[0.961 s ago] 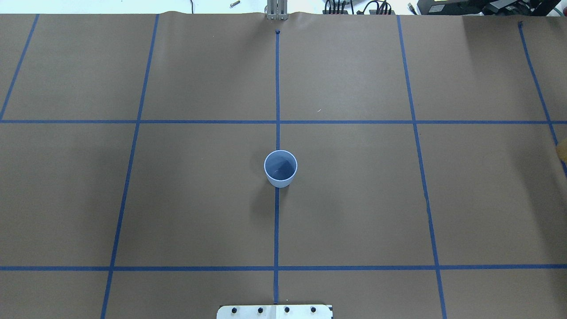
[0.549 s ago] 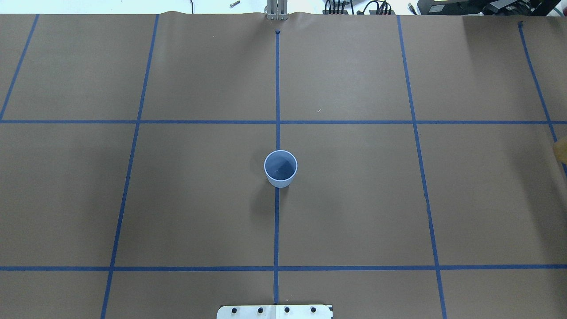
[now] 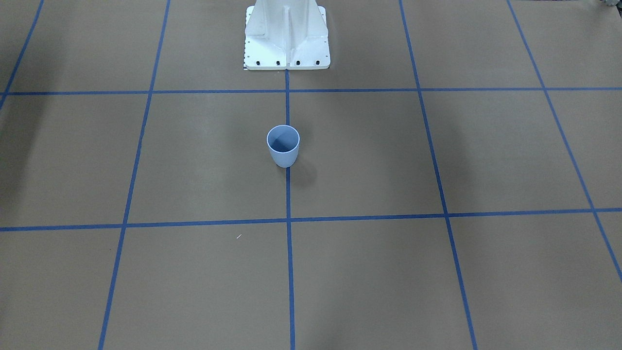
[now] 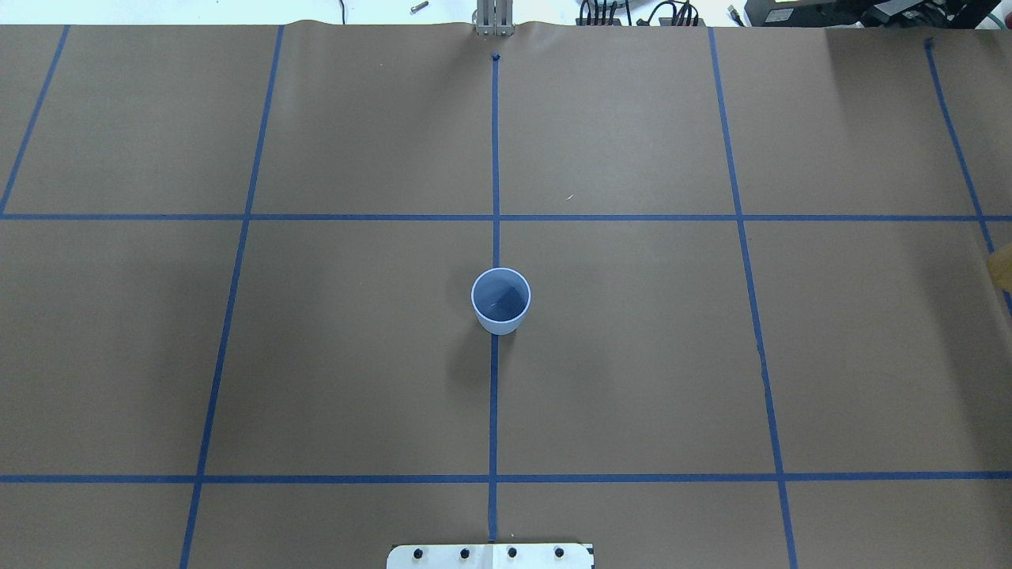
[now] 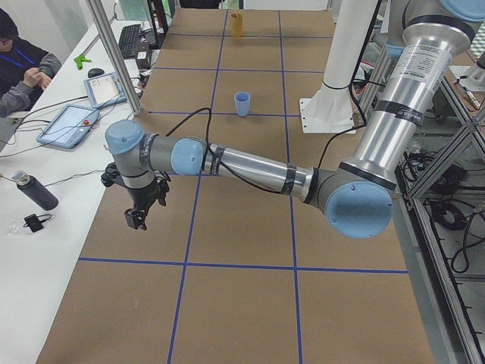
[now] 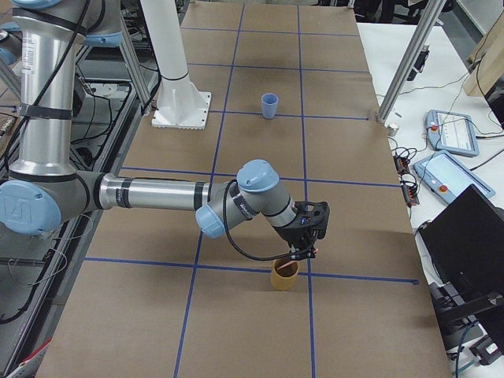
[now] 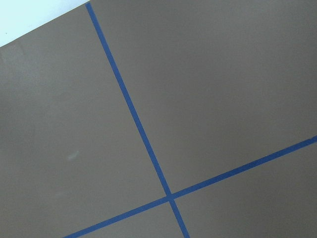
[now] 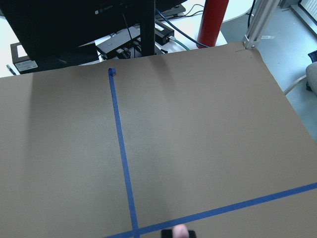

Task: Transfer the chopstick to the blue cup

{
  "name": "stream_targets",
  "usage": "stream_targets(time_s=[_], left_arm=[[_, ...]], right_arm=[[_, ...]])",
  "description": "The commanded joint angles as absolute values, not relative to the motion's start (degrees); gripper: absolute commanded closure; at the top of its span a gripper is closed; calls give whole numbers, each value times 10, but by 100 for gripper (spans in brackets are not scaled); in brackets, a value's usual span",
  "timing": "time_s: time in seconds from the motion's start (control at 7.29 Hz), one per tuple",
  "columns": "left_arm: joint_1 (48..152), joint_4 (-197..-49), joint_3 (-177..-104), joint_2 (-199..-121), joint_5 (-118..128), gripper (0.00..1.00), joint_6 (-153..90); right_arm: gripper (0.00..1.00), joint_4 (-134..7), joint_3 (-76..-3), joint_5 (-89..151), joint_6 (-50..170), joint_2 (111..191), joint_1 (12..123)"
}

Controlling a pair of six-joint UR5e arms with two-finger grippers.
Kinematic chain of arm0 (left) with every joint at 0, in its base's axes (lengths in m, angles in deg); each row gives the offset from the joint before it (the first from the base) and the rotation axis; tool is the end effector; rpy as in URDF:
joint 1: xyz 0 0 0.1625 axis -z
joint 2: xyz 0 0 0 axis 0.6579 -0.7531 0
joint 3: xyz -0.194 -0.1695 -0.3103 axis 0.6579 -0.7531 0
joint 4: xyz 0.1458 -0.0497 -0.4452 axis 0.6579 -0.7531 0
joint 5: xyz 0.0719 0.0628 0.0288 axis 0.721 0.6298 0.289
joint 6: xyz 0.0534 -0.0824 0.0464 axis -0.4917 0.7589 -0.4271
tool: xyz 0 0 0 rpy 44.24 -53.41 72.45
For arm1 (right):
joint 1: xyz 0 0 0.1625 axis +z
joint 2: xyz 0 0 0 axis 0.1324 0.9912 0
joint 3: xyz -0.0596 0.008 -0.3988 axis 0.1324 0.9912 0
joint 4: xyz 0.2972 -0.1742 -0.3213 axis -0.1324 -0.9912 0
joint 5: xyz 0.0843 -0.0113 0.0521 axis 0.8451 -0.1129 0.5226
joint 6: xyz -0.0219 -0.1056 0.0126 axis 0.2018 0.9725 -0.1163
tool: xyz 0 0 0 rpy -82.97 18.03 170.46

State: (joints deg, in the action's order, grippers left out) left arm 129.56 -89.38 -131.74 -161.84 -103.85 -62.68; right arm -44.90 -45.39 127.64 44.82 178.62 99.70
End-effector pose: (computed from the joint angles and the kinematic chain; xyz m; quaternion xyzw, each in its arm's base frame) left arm -0.0439 -0.6965 0.5018 0.0952 0.3348 0.1668 0.9225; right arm 0.0989 -0.5330 0.5751 0.2057 -0.3088 0.1975 0.9074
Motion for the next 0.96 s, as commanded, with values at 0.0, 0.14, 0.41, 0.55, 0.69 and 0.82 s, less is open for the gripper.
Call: stream_targets(time_s=[0.0,0.14,0.41,0.55,0.69,0.82], left_arm=[[1296,-901,-1322,-1608,-1038,1,-619],[1296,-908,-1325,-1598,-1038,1,-617],[1297,-911,-1329,-1566,-1034,1,-609],[1298,-917,-1331,-1564,-1036,1,-598],[1306,-917,-1335,-1560,-1038,1,-528],[1307,-919,-1369,-1521,-1038,1,-513]], right_arm=[[100,-593,-498,1348,527,1741,1061],[100,-658,-503,1366,528,1696,1075],[100,-735,-502,1365,523,1636,1067],[100,-748,-503,1365,516,1619,1040],[100,-747,-517,1365,454,1610,993],[100,-748,-544,1364,353,1585,937]])
